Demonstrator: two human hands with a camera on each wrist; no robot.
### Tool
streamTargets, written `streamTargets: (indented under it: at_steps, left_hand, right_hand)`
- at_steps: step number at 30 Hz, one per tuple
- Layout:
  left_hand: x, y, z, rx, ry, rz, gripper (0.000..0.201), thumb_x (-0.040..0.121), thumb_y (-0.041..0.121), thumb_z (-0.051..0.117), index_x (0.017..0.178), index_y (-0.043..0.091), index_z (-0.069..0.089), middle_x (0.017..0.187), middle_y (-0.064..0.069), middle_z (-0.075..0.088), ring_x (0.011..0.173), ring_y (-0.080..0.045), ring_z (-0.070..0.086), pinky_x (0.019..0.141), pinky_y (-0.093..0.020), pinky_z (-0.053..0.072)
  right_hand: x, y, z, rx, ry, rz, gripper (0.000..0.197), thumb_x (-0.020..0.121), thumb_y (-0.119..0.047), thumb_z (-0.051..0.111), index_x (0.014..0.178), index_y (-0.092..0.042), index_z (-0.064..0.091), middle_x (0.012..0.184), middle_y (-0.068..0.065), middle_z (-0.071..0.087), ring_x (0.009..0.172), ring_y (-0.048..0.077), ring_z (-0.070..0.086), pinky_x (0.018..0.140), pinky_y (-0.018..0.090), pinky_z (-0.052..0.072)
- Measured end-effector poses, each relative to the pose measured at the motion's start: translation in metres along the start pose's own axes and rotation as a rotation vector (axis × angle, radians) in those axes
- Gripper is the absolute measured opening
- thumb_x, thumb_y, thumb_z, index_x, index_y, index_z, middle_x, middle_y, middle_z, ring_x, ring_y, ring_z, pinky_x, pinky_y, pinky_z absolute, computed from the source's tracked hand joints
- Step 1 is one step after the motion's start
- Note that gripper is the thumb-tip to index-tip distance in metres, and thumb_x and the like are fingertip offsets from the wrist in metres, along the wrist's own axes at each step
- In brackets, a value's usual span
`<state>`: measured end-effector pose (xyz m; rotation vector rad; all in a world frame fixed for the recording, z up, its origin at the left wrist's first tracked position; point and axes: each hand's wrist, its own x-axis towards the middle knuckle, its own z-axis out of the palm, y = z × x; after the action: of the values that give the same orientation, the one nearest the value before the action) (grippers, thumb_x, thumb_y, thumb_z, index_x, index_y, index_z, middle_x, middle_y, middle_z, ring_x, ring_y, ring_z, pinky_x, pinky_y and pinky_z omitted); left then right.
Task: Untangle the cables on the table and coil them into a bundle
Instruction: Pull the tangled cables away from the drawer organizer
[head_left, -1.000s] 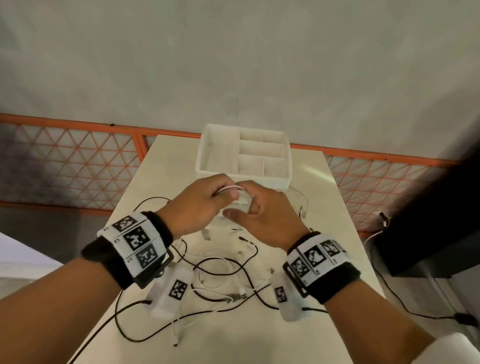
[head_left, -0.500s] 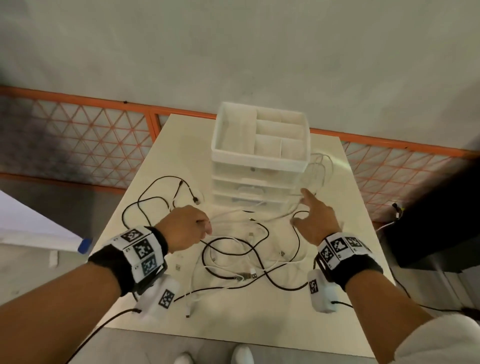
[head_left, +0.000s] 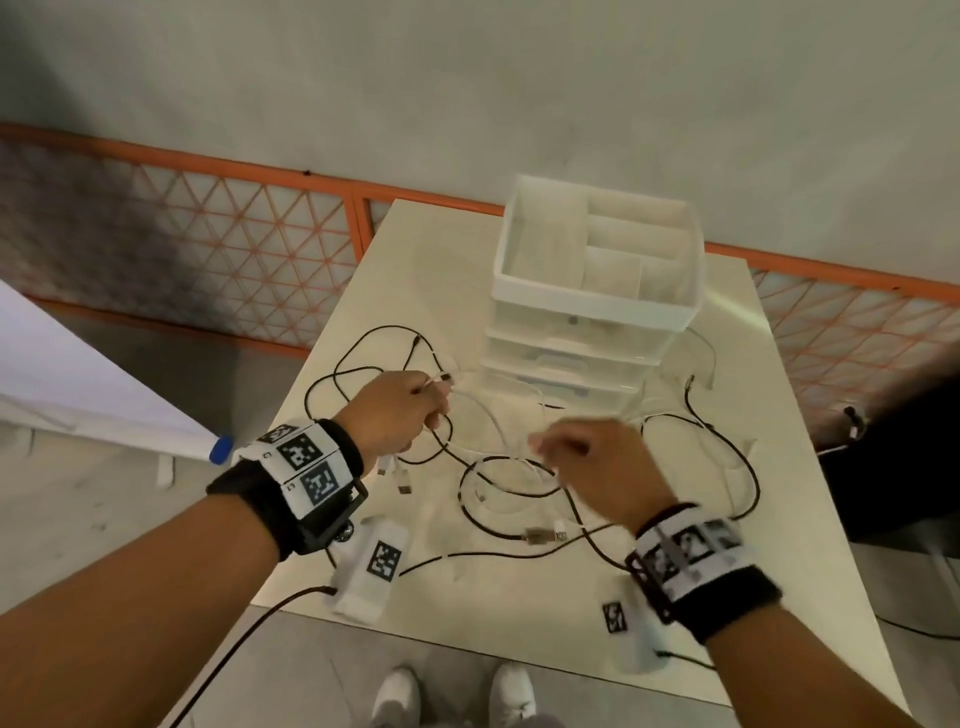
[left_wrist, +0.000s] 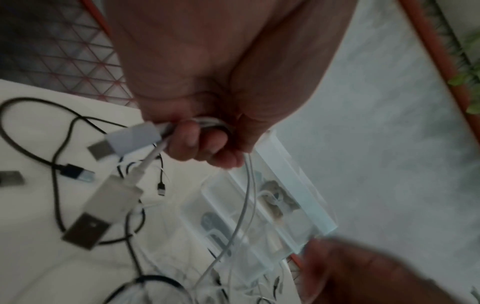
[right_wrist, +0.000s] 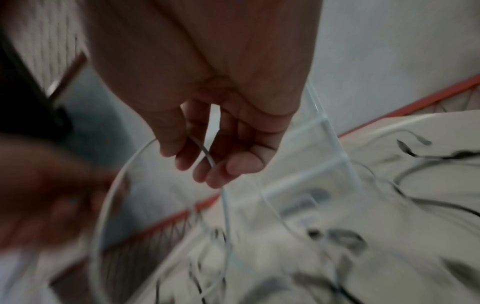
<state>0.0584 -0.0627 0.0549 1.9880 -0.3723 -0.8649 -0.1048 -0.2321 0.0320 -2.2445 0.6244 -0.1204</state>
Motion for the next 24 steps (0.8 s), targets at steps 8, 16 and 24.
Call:
streamTargets:
  at_steps: [8,16,24]
  left_hand:
    - [0.0,-0.016,-0.025,-0.17,0.004,-0.083,0.024,0.102,0.016,0.046,0.082,0.007,0.055,0.068,-0.008,0.055,0.051,-0.013,0.035,0.042,-0.023,0.027]
    - [-0.014,0.047,-0.036,-0.379,-0.078,0.265,0.017,0.104,0.016,0.042,0.089,0.012,0.049,0.096,-0.007,0.078,0.047,-0.012,0.043,0.04,-0.024,0.03]
    - [0.012,0.01,-0.002,-0.073,-0.075,0.158,0.025,0.103,0.024,0.042,0.081,0.014,0.048,0.066,-0.003,0.052,0.052,-0.016,0.034,0.046,-0.024,0.025]
  right_hand:
    - [0.006,-0.084,-0.065,0.451,0.424,-0.047,0.019,0.097,-0.026,0.062,0.088,-0.017,0.076,0.06,-0.003,0.063,0.047,0.01,0.049,0.047,0.02,0.042]
    - [-0.001,-0.1,-0.027,0.178,0.195,-0.08,0.015,0.094,-0.038,0.063,0.09,-0.033,0.077,0.059,0.002,0.062,0.053,0.013,0.053,0.056,0.032,0.049]
    - [0.015,-0.11,-0.11,0.345,0.839,-0.232,0.012,0.092,-0.031,0.066,0.084,-0.034,0.074,0.068,-0.011,0.068,0.058,0.018,0.049,0.052,0.026,0.041]
